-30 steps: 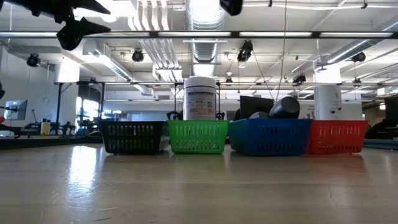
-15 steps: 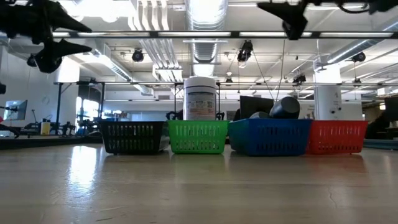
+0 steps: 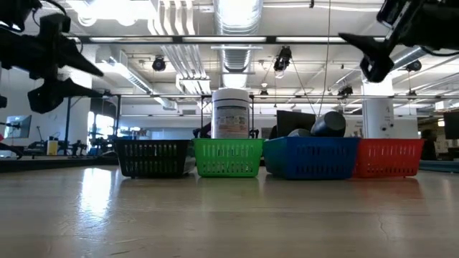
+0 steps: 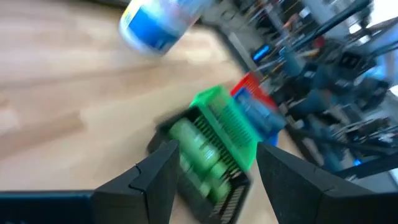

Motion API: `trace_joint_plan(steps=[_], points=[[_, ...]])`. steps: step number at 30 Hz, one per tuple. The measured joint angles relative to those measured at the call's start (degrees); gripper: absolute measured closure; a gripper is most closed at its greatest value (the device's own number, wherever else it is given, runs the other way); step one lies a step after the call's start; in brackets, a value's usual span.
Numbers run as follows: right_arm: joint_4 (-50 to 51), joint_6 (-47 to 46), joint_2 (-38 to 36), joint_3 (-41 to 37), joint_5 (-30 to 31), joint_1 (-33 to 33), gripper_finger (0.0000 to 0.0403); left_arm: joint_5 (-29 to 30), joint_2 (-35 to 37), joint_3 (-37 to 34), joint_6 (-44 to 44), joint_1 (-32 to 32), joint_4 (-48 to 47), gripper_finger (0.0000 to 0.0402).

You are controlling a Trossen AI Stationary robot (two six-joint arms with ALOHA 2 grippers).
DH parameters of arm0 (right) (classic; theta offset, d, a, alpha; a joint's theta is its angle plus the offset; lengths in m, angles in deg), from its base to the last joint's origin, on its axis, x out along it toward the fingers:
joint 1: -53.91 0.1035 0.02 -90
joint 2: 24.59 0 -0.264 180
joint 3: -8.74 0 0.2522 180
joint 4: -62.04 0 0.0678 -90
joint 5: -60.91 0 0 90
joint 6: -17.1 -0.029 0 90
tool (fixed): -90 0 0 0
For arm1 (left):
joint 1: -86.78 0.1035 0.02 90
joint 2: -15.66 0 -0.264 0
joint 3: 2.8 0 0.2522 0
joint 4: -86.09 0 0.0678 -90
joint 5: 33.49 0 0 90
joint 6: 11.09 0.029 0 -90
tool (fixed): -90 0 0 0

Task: Pick & Place Travel size toiletries
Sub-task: Return to Home Position

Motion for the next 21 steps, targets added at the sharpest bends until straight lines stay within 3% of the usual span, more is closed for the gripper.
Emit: trace_joint_plan(steps=[7,12,17,21], points=[[0.28,-10.55,-2.38,-7.36,-0.13,-0.05,0.0135,-0.06,-0.33,-3.53,-0.03,-0.02,-0.97,0.0183],[13.5,-11.62,-2.89,-7.44,0.9,-0.42,0.0148,0.39,1.01,-6.75,-0.05,-2.68,-1.08,0.0183],[33.15,-11.34,-12.59,-7.38,0.82,-0.5,0.0161,-3.44,1.03,-7.1,-0.11,-4.28,-2.63,0.0183],[30.8,-10.41,-16.56,-7.34,-1.68,-0.64,0.017,-3.49,1.03,-7.1,-0.13,-6.84,-2.51,0.0183]])
